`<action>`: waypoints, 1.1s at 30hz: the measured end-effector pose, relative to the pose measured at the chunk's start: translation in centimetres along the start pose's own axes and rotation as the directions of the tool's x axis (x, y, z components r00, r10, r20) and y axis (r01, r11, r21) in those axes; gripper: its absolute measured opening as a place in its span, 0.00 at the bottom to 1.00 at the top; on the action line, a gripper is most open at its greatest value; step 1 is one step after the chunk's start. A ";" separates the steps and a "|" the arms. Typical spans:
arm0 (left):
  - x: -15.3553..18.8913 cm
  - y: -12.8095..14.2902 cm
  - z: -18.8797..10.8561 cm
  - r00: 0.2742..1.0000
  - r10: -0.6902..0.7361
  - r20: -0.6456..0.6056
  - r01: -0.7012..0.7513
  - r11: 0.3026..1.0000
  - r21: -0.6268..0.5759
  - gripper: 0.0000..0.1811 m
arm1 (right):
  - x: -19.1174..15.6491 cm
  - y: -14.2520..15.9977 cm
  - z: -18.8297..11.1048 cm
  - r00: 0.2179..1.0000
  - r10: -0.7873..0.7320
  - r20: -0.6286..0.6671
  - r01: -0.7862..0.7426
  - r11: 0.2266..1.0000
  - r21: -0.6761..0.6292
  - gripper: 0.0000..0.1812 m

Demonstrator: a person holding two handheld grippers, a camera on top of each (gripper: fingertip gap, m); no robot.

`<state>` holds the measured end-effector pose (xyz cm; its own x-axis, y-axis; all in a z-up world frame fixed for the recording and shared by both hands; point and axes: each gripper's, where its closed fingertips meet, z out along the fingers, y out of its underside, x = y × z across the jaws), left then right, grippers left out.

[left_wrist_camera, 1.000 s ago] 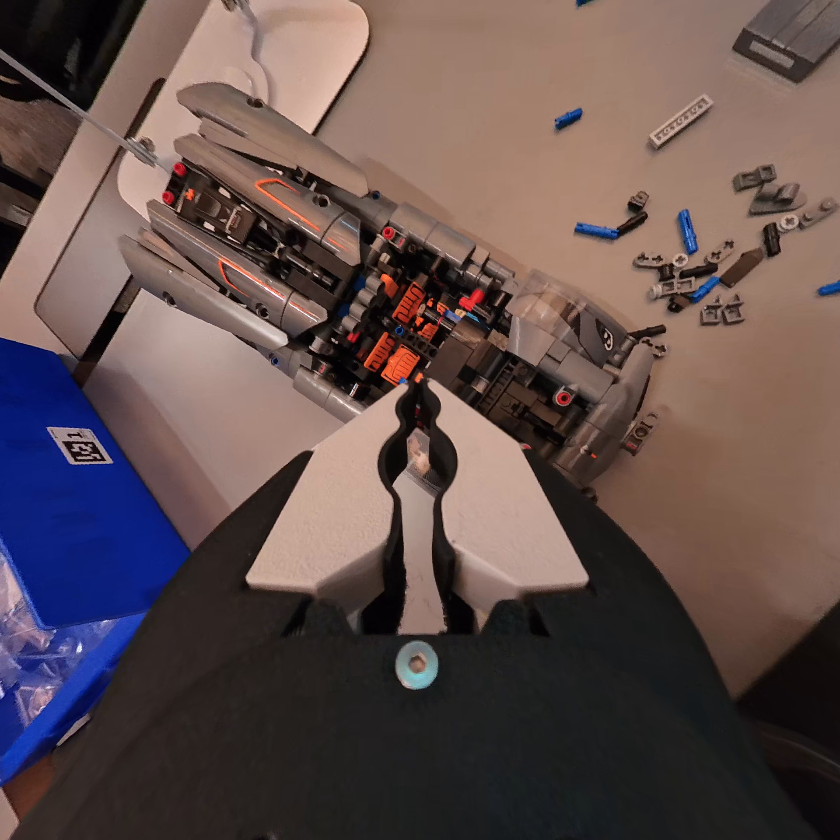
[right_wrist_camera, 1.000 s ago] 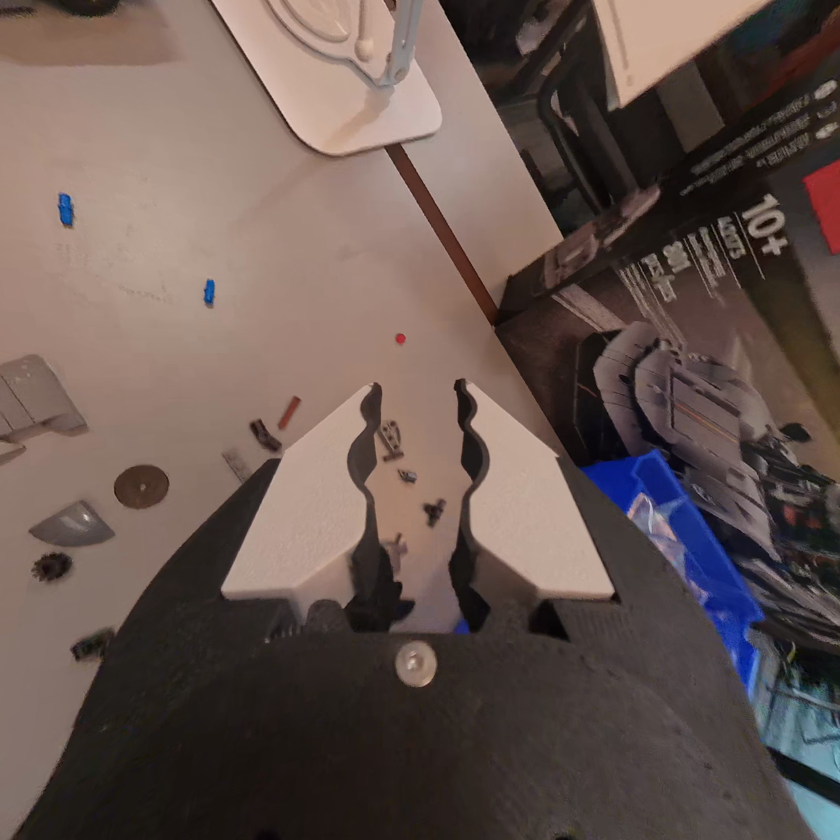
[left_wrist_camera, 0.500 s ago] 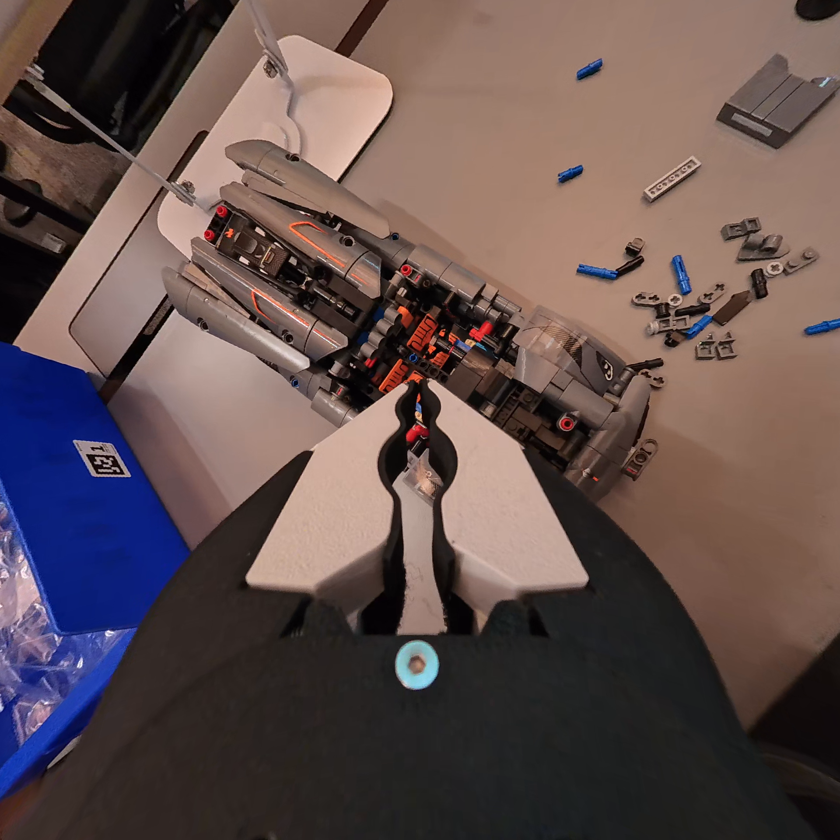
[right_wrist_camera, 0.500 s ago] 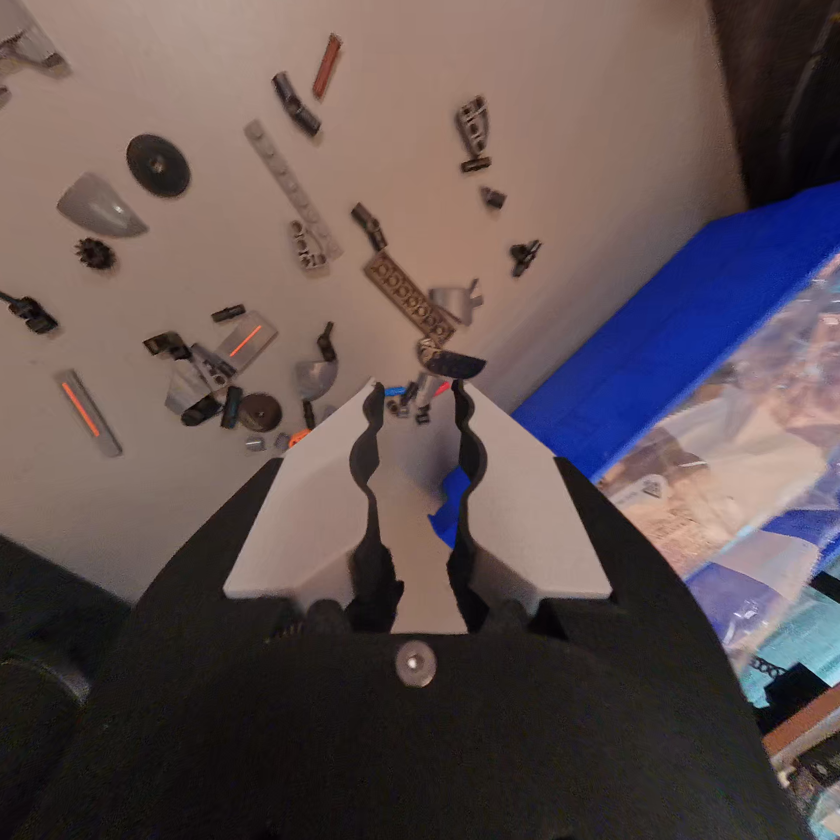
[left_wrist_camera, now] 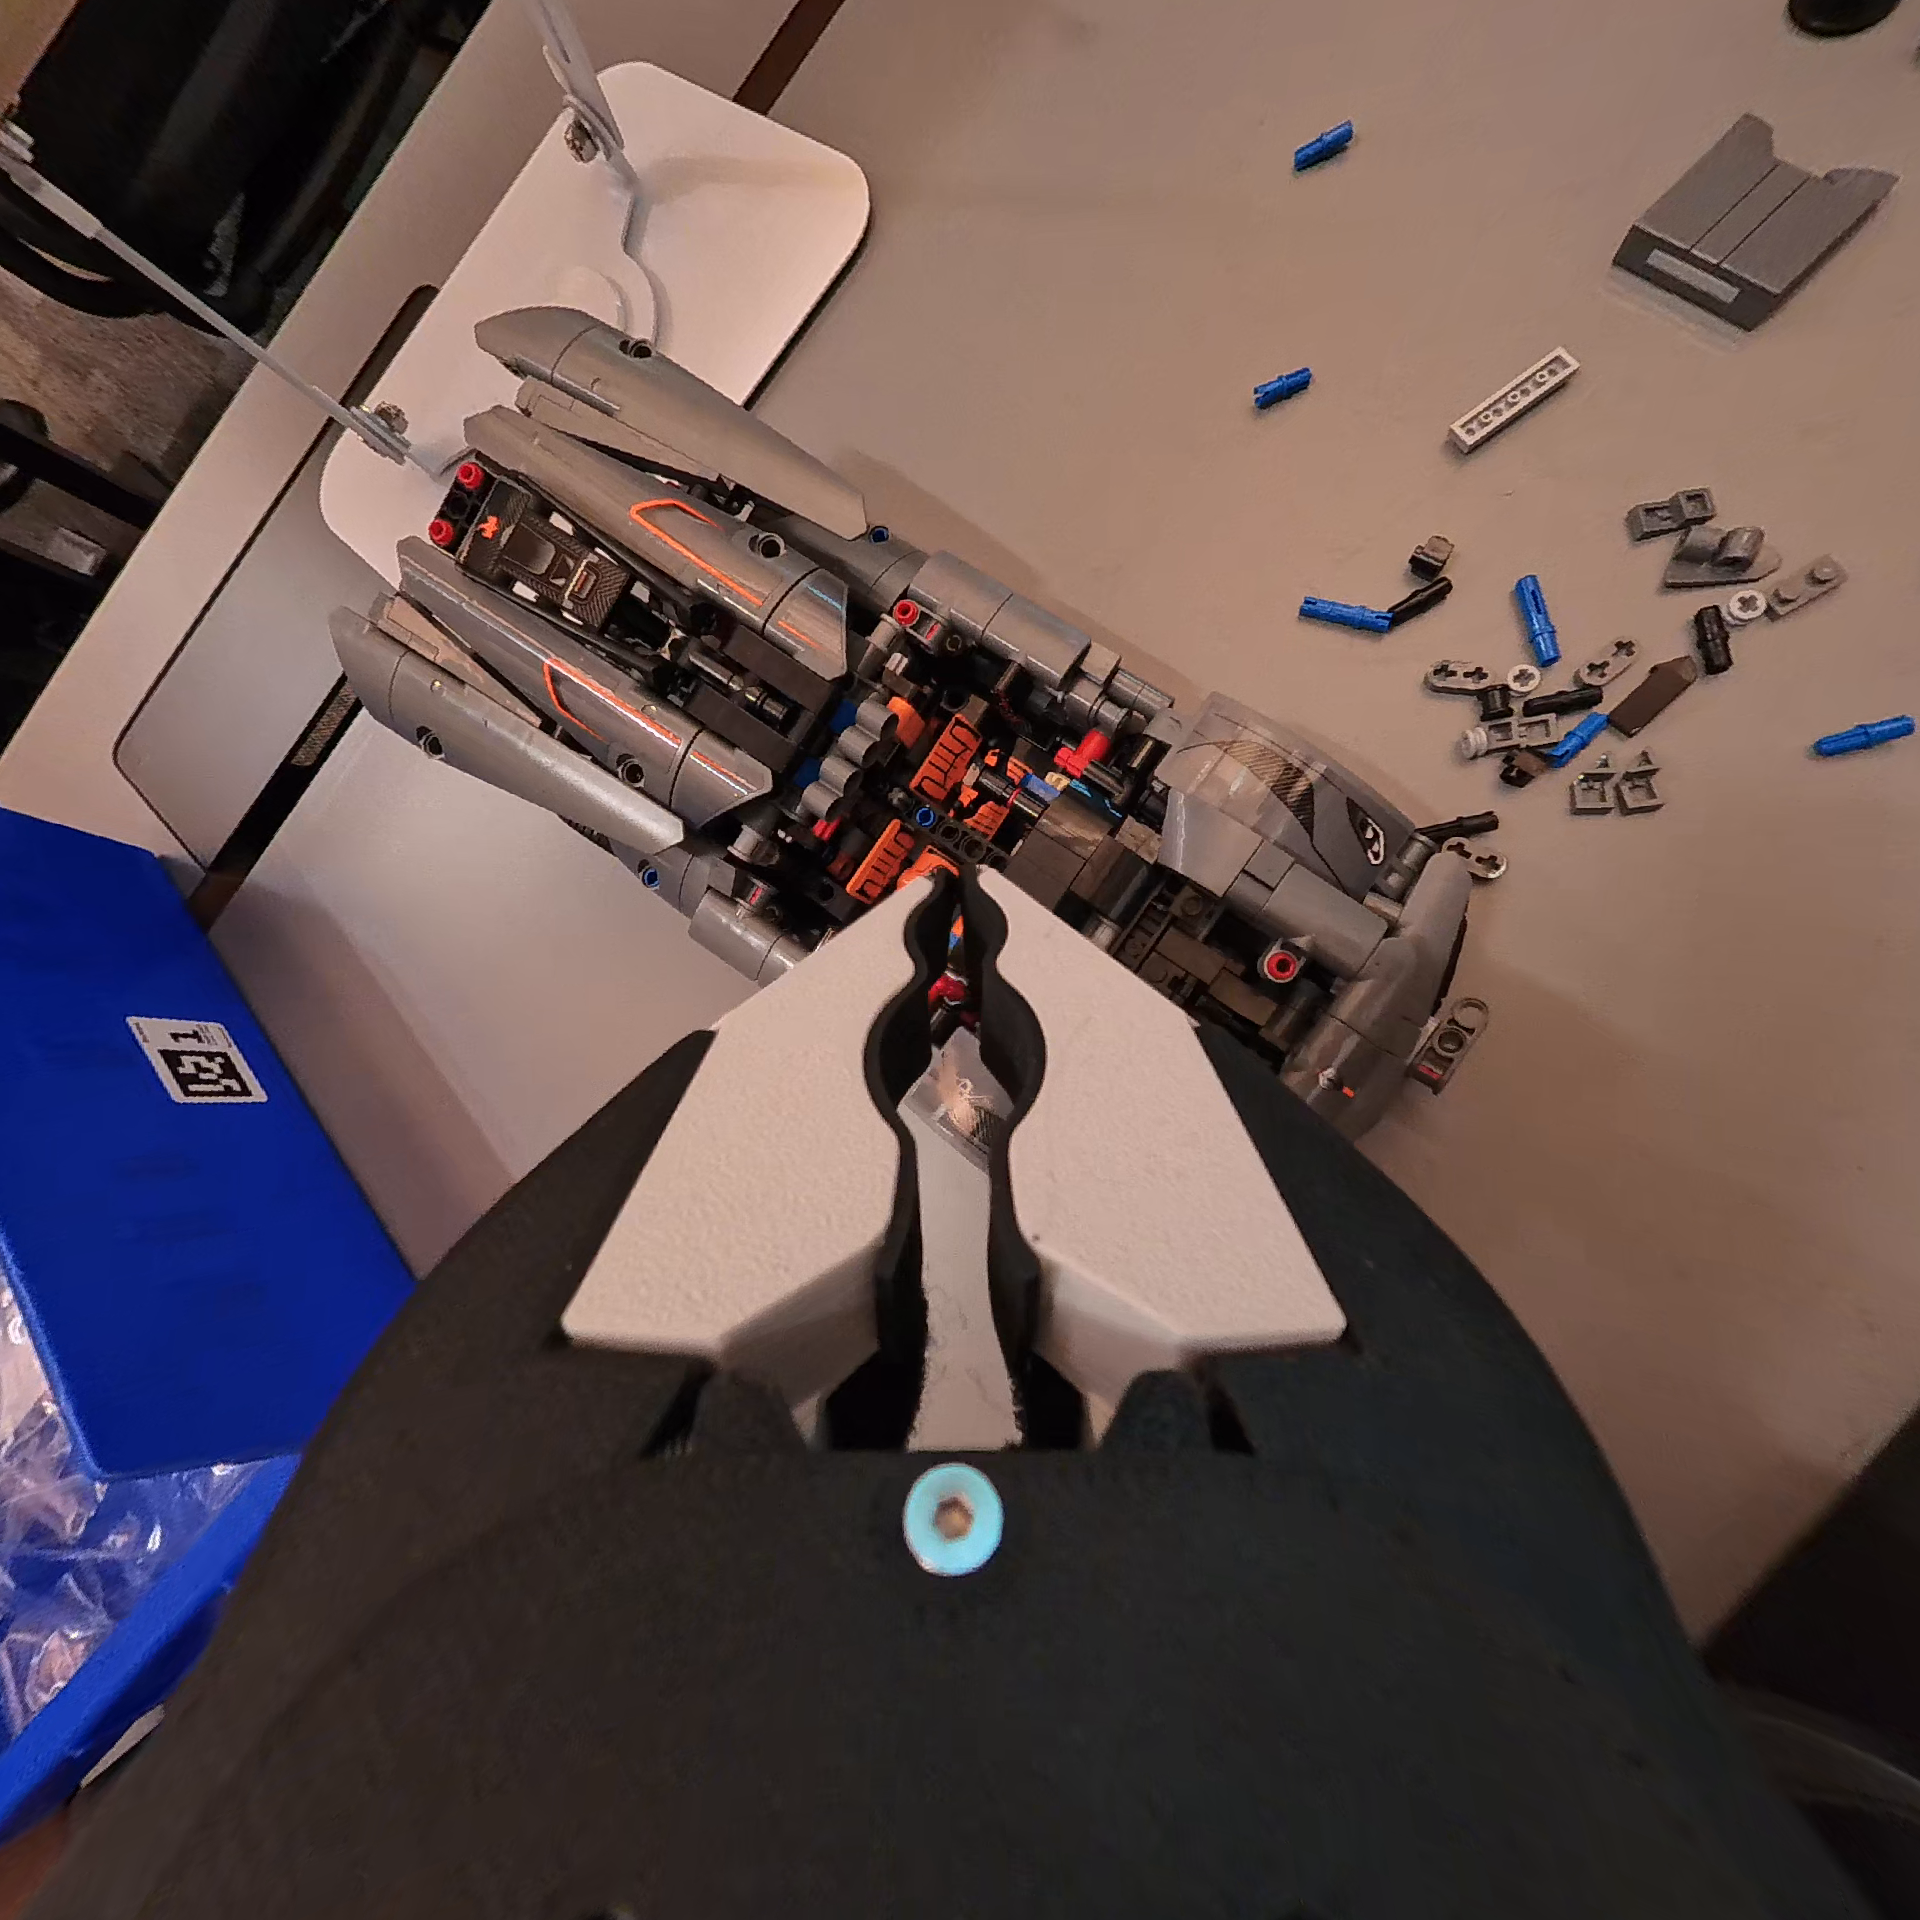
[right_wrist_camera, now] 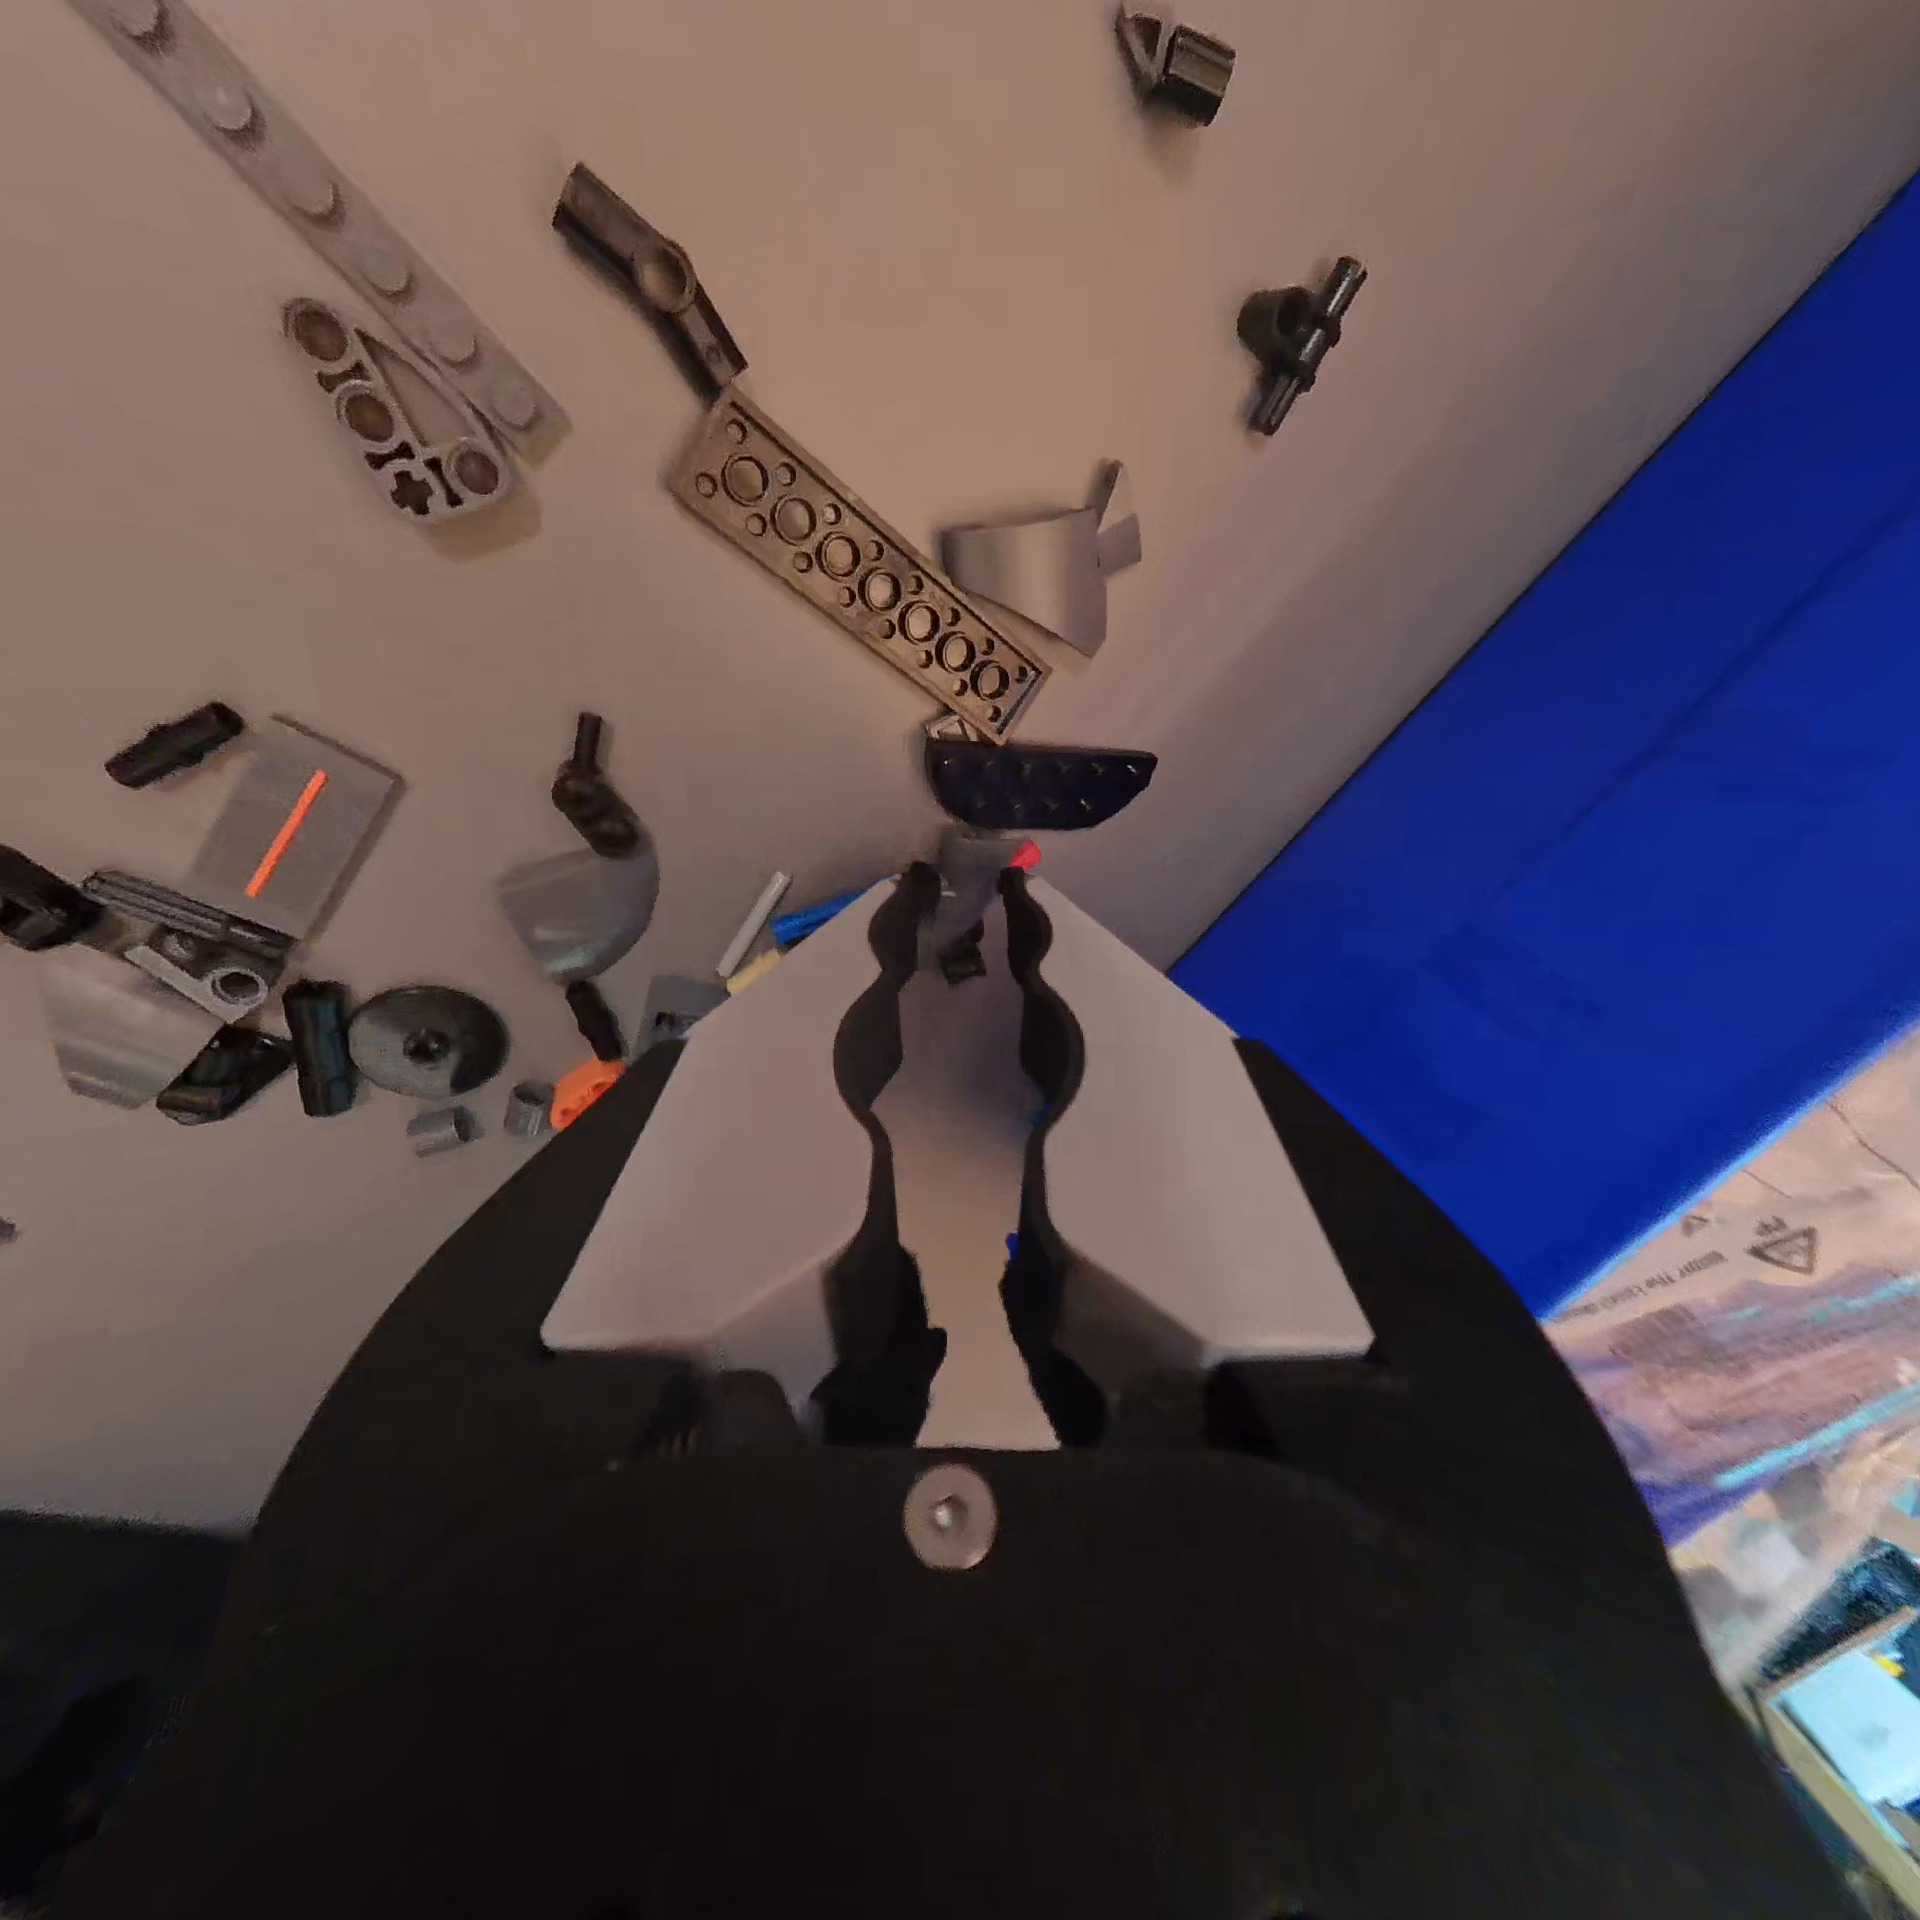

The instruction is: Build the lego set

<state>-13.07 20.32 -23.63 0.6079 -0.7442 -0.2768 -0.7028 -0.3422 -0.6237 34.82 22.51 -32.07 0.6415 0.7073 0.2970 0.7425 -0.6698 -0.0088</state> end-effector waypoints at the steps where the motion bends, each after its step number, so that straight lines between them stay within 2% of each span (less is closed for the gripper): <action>1: 0.0 0.0 0.0 1.000 0.000 -0.003 0.000 1.000 0.000 0.00 | 0.0 -0.1 0.2 1.000 0.010 0.010 -0.009 1.000 -0.002 0.09; 4: 0.1 0.0 0.1 1.000 -0.005 -0.014 0.005 1.000 0.003 0.00 | 0.9 0.0 0.5 1.000 0.030 -0.006 -0.030 0.999 -0.010 0.07; 11: 0.3 0.0 0.2 0.999 -0.010 -0.033 0.010 1.000 0.006 0.00 | 0.7 -0.4 0.5 0.997 0.048 0.062 -0.048 0.999 0.004 0.06; 13: 0.4 0.0 0.2 0.999 -0.013 -0.039 0.013 1.000 0.006 0.00 | 0.1 -0.8 0.2 0.992 0.045 0.116 -0.049 0.998 0.032 0.05; 14: 0.4 0.0 0.2 0.999 -0.013 -0.040 0.013 1.000 0.005 0.00 | -0.3 -1.1 -0.1 0.989 0.043 0.143 -0.051 0.997 0.051 0.01; 19: 0.5 0.1 0.4 0.999 -0.013 -0.047 0.013 1.000 -0.001 0.00 | -2.2 -2.2 -1.3 0.962 0.016 0.273 -0.051 0.991 0.120 0.00; 23: 0.6 0.1 0.5 0.998 -0.014 -0.054 0.014 1.000 -0.003 0.00 | -5.0 -4.2 -3.8 0.893 -0.038 0.449 -0.083 0.966 0.245 0.00; 29: 0.8 0.2 0.7 0.998 -0.012 -0.064 0.011 1.000 -0.013 0.00 | -4.7 -3.8 -4.6 0.908 -0.063 0.414 -0.045 0.968 0.246 0.00; 31: 0.9 0.3 0.7 0.997 -0.014 -0.071 0.013 1.000 -0.015 0.00 | -4.5 -3.1 -4.0 0.923 -0.065 0.378 -0.010 0.981 0.192 0.13; 33: 0.9 0.3 0.8 0.997 -0.015 -0.075 0.014 1.000 -0.017 0.00 | -3.5 -2.7 -3.4 0.948 -0.052 0.315 -0.001 0.986 0.166 0.11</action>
<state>-12.45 19.97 -24.66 0.5892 -0.7799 -0.2114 -0.7005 -0.3626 -0.6147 29.89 21.05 -29.84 0.6298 0.7765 -0.0184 0.7638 -0.6234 -0.1672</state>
